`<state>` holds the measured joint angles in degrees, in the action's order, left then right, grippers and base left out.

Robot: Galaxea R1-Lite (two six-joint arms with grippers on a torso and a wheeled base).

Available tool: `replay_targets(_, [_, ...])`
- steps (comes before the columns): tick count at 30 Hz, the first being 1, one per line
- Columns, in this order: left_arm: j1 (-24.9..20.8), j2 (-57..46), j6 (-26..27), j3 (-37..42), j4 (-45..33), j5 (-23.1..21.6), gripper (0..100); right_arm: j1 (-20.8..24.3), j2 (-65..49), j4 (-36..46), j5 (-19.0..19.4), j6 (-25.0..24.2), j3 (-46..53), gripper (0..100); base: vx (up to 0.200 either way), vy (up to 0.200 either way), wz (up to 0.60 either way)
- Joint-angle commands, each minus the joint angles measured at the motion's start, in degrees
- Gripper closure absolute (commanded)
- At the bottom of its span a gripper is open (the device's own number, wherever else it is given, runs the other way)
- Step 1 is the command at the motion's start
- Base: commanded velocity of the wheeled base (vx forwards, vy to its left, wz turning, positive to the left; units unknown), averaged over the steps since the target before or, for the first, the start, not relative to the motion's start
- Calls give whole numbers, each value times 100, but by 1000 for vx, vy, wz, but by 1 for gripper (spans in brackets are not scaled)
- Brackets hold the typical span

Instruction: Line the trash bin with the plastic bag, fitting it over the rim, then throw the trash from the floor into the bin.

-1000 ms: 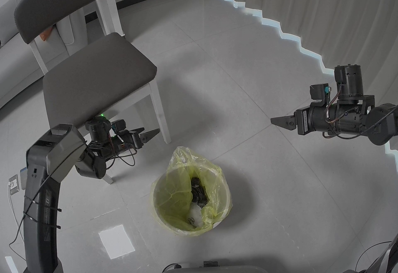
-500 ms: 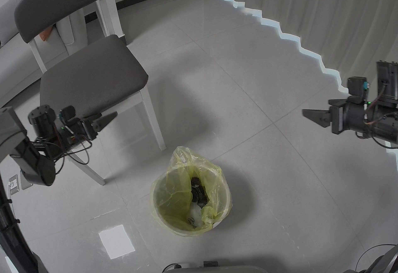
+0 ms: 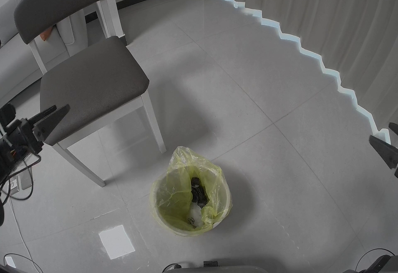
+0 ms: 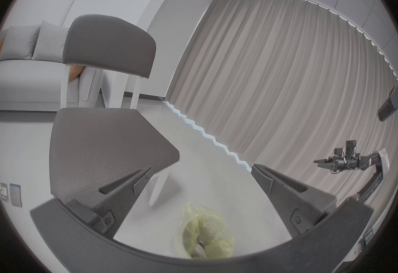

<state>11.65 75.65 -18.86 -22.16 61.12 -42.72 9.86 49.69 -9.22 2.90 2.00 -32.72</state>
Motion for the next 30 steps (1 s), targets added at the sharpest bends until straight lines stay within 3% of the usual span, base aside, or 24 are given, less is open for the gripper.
replay_targets(1, [127, -4498, -100, 722, -3247, -176, 0, -670, -3774, 1581, 123, -68, 1127, 0, 0, 0, 0])
replay_targets(5, [118, -5500, -100, 608, -4275, -176, 0, -810, -4626, 2301, 132, -77, 1075, 0, 0, 0, 0])
replay_targets(12, [127, -7047, -311, 599, -5277, -211, 0, -986, -4960, 2407, 132, -270, 1409, 0, 0, 0, 0])
replay_targets(20, [100, -7012, -276, 476, -5831, -114, 0, -986, -4960, 2372, 765, -261, 2103, 0, 0, 0, 0])
replay_targets(23, [-392, -7012, -250, 195, -6552, -105, 0, -986, -4960, 2214, 879, -305, 2393, 0, 0, 0, 0])
replay_targets(27, [-418, -7012, 304, 107, -7062, -79, 0, -986, -4960, 1686, 1222, -516, 2789, 0, 0, 0, 0])
replay_targets(30, [-418, -7012, 770, 239, -7088, -53, 0, -986, -4960, 1317, 1230, -437, 2956, 0, 0, 0, 0])
